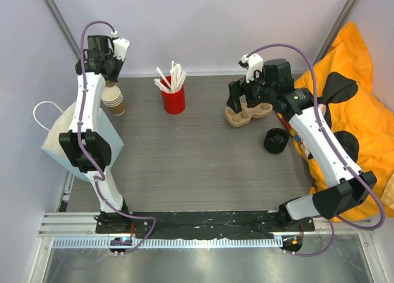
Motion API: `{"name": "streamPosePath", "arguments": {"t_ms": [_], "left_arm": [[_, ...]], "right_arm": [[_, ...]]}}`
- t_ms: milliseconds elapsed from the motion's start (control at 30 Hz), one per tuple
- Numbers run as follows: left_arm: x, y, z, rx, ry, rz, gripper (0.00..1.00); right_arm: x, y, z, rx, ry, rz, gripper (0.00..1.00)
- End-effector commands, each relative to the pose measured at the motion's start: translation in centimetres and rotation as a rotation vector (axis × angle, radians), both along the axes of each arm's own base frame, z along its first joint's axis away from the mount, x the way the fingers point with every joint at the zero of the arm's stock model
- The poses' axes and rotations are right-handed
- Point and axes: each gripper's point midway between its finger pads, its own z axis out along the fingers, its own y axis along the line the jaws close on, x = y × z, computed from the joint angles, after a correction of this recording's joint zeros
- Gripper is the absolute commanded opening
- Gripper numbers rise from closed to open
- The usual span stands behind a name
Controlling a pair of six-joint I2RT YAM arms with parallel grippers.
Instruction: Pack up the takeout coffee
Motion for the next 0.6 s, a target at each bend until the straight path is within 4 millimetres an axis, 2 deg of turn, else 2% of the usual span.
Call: {"name": "streamPosePath", "arguments": {"t_ms": [0,67,167,200,233,267,300,333,367,400,433,467,533,567], "left_arm": [[-1.4,-3.8,7.2,0.012,-0.159,-0.115,0.0],[-2.2,-4.9,7.9,0.019,-0.163,-0.144,0.0],[-3.4,-8.2,8.1,0.007,-0.15,-0.234,0.0],[-4.3,-9.9,8.6,0.001,-0.155,-0.276,0.0],[-4.9,-10.7,8.4,0.003,-0.138,-0.301,0.0],[-5.7,-12.6,8.3,0.0,-0.131,-0.346,0.0],[-6.6,-13.5,8.9,0.003,-0.137,-0.374,0.0],[-7.6,-14.4,8.4,0.006,-0.115,-0.4,0.0],[-8.6,-16.3,8.4,0.01,-0.111,-0.453,0.0],[-9.7,-17.0,9.1,0.008,-0.124,-0.475,0.0],[-10.5,-17.7,8.6,0.014,-0.103,-0.494,0.0],[-11.5,-19.2,8.7,0.017,-0.102,-0.534,0.0],[-13.3,-20.0,8.7,0.023,-0.088,-0.564,0.0],[-14.3,-21.1,8.8,0.014,-0.084,-0.594,0.0]], "right_arm": [[0.2,-0.2,2.6,0.03,-0.087,-0.016,1.0],[0.2,-0.3,2.8,0.029,-0.092,-0.02,1.0],[0.4,-0.5,3.0,0.021,-0.1,-0.031,1.0],[0.5,-0.6,3.0,0.016,-0.106,-0.036,1.0],[0.6,-0.7,3.1,0.011,-0.109,-0.044,1.0],[0.8,-1.0,3.2,0.004,-0.116,-0.056,1.0],[0.8,-1.1,3.3,0.001,-0.119,-0.061,1.0],[0.9,-1.2,3.6,0.002,-0.125,-0.065,1.0],[1.0,-1.5,3.7,0.003,-0.128,-0.073,1.0],[1.0,-1.6,4.0,0.005,-0.134,-0.078,1.0],[1.2,-1.9,4.3,0.007,-0.14,-0.088,1.0],[1.3,-2.3,4.7,0.01,-0.149,-0.099,1.0],[1.6,-3.2,5.2,0.017,-0.158,-0.124,1.0],[1.7,-3.6,5.5,0.019,-0.163,-0.135,1.0]]}}
